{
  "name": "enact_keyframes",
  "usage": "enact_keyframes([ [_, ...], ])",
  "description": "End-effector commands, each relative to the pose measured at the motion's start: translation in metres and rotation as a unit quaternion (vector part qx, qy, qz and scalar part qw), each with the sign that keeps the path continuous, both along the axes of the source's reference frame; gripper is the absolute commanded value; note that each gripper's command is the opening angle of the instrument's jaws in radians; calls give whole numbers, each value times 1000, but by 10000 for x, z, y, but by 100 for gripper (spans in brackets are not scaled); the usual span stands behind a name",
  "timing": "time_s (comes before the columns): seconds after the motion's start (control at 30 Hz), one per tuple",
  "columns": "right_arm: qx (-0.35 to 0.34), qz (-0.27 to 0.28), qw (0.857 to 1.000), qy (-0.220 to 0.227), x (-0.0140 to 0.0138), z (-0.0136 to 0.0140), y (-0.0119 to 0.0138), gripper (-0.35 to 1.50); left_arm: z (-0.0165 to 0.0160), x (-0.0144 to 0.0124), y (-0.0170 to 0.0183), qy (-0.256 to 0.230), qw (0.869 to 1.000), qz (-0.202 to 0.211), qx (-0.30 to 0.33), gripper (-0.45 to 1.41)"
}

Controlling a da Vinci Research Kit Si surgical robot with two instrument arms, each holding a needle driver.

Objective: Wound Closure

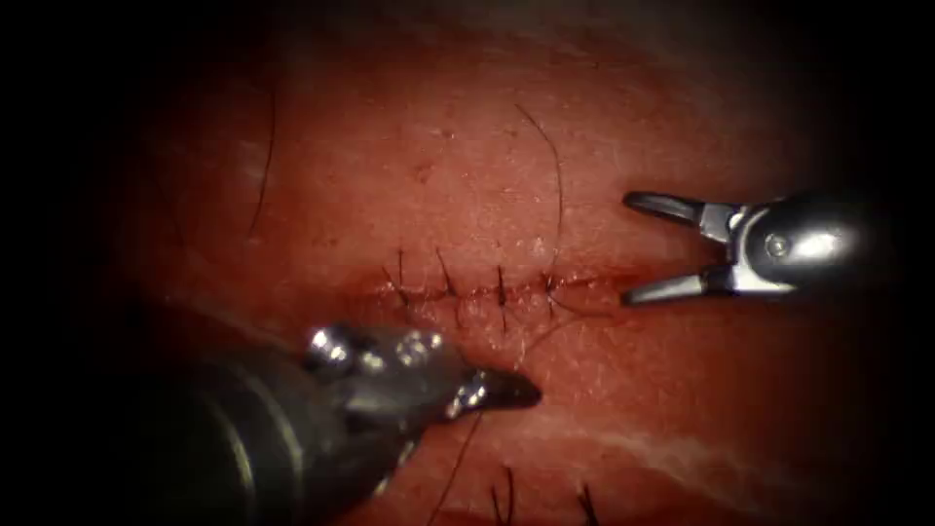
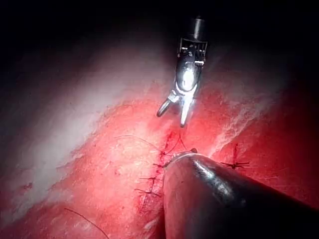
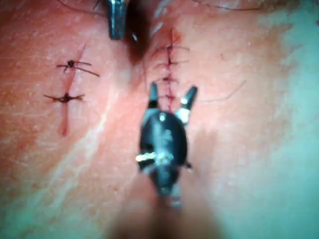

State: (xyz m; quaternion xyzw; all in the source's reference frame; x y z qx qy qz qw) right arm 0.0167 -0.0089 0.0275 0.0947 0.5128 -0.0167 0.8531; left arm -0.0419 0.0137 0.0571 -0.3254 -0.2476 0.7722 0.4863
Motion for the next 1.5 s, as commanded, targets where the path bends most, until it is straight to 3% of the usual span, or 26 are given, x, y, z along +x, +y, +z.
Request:
enact_keyframes([
  [0.03,6,-14,1000,-5,5,-3,-17,91,8,-8,-4,-1,1000,2,0,-45],
  [0.3,10,-55,998,-41,20,-14,-26,84,9,-14,-4,1,1000,3,-5,-45],
  [0.53,-6,-87,994,-63,40,1,-36,73,8,-15,-4,1,1000,4,-7,-45],
  [0.6,-12,-91,994,-66,44,7,-37,51,7,-15,-5,2,1000,6,-10,-45],
  [0.63,-14,-95,993,-69,45,9,-37,31,6,-15,-5,2,1000,6,-10,-45],
  [0.67,-13,-100,992,-74,46,11,-37,-8,6,-15,-6,3,1000,7,-13,-45],
  [0.7,-16,-110,991,-78,48,12,-37,-35,5,-15,-6,3,1000,8,-15,-45],
  [0.83,-24,-121,990,-74,46,9,-33,-35,5,-15,-6,4,999,22,-32,-45],
  [1.0,-20,-118,990,-69,39,-2,-26,-35,10,-15,-3,10,990,84,-114,-45],
  [1.03,-21,-115,991,-69,37,-4,-24,-35,10,-15,-3,11,988,93,-126,-37],
  [1.1,-22,-110,991,-68,35,-6,-22,-35,12,-15,-1,16,979,121,-162,26],
  [1.23,-23,-93,993,-64,30,-5,-10,-35,15,-14,1,14,977,113,-180,78],
  [1.3,-24,-86,994,-64,28,-4,-5,-35,16,-12,-2,16,977,112,-180,89],
  [1.5,-25,-70,995,-62,23,2,7,-35,19,6,-22,11,976,119,-182,91],
])
